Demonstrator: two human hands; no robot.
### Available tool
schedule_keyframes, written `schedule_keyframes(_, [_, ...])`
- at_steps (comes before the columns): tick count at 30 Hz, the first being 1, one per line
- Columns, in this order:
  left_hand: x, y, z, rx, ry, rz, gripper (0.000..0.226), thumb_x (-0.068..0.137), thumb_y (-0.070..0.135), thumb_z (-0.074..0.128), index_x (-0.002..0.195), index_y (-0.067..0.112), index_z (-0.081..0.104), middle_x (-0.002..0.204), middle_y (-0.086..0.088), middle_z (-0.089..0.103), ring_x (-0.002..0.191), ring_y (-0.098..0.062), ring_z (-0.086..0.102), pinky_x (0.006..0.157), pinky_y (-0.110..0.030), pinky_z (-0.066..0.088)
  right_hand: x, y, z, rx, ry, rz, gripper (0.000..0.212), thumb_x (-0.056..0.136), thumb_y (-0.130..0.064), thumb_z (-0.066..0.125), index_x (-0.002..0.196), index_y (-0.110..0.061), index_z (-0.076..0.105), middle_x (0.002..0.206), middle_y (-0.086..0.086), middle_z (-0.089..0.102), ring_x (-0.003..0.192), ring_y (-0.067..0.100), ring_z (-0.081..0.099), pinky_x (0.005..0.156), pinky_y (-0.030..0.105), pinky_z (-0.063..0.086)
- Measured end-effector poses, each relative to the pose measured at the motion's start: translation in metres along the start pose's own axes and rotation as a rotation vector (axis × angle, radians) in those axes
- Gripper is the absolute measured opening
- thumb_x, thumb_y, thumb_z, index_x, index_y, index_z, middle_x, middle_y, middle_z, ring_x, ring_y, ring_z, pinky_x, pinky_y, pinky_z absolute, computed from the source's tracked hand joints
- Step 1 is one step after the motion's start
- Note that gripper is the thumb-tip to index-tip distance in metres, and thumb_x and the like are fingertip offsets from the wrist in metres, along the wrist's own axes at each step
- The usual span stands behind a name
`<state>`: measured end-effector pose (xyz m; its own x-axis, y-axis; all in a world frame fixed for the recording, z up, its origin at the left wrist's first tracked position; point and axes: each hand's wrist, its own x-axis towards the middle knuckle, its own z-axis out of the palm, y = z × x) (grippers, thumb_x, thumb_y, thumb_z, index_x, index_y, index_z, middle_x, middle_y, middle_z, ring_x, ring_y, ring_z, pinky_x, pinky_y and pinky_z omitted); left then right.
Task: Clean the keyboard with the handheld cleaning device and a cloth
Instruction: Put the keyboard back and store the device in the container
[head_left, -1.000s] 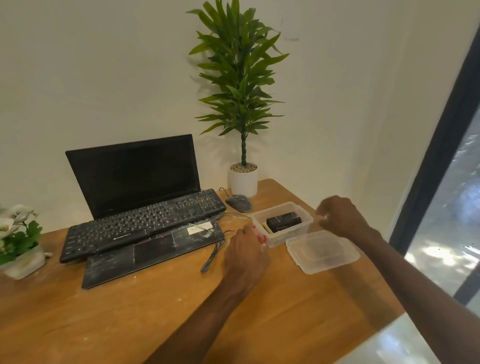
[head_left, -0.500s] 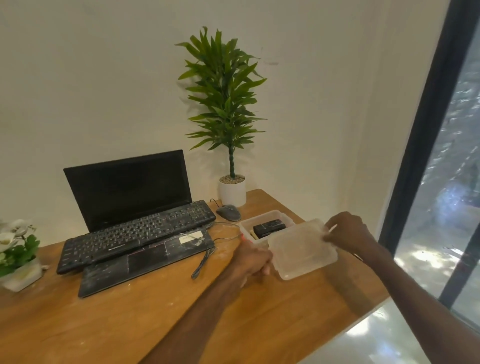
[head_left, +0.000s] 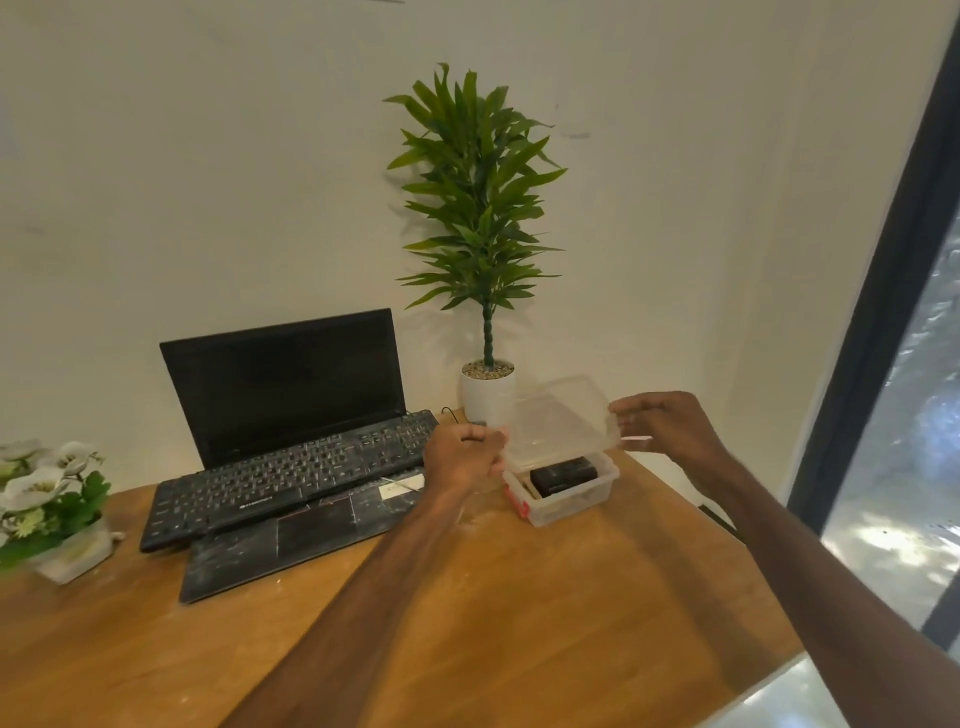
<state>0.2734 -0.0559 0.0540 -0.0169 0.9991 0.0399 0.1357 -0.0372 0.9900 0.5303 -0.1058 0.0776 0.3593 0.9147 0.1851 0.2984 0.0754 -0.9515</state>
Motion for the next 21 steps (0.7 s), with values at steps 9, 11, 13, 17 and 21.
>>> schedule_keyframes(9, [0.023, -0.045, 0.034, 0.157, 0.034, -0.132, 0.025, 0.082, 0.018, 0.089, 0.1, 0.008, 0.075, 0.09, -0.004, 0.077, 0.072, -0.015, 0.077, 0.065, -0.036, 0.066, 0.037, 0.04, 0.027, -0.441, 0.09, 0.038, 0.022, 0.075, -0.024, 0.087, 0.087, -0.008, 0.079, 0.087, 0.003, 0.075, 0.081, 0.021, 0.073, 0.081, 0.034, 0.058])
schedule_keyframes(11, [0.022, -0.046, 0.038, 0.21, 0.058, -0.13, 0.023, 0.084, 0.025, 0.088, 0.098, 0.014, 0.075, 0.093, 0.0, 0.077, 0.073, -0.013, 0.075, 0.06, -0.03, 0.063, 0.044, 0.049, 0.03, -0.507, 0.071, 0.035, 0.017, 0.075, -0.021, 0.086, 0.082, -0.006, 0.081, 0.09, 0.005, 0.076, 0.09, 0.024, 0.072, 0.083, 0.033, 0.055])
schedule_keyframes(13, [0.022, -0.046, 0.04, 0.178, 0.055, -0.16, 0.02, 0.085, 0.025, 0.087, 0.097, 0.014, 0.075, 0.088, -0.001, 0.077, 0.067, -0.013, 0.074, 0.054, -0.027, 0.06, 0.048, 0.052, 0.033, -0.543, 0.054, 0.082, 0.023, 0.077, -0.02, 0.083, 0.087, 0.0, 0.079, 0.098, 0.012, 0.075, 0.097, 0.028, 0.07, 0.085, 0.037, 0.055])
schedule_keyframes(17, [0.024, -0.053, 0.039, 0.163, -0.006, -0.259, 0.027, 0.085, 0.024, 0.087, 0.098, 0.002, 0.077, 0.081, -0.01, 0.078, 0.056, -0.016, 0.07, 0.046, -0.025, 0.053, 0.046, 0.054, 0.037, -0.574, 0.029, 0.139, 0.034, 0.086, -0.022, 0.075, 0.097, 0.01, 0.074, 0.108, 0.021, 0.071, 0.103, 0.034, 0.068, 0.09, 0.042, 0.054])
schedule_keyframes(21, [0.02, -0.055, 0.033, 0.08, -0.097, -0.329, 0.028, 0.085, 0.005, 0.084, 0.106, -0.005, 0.068, 0.086, -0.019, 0.078, 0.053, -0.018, 0.071, 0.039, -0.021, 0.047, 0.039, 0.059, 0.028, -0.628, -0.056, 0.225, 0.027, 0.082, -0.021, 0.074, 0.076, 0.005, 0.067, 0.079, 0.015, 0.069, 0.076, 0.026, 0.068, 0.064, 0.032, 0.053])
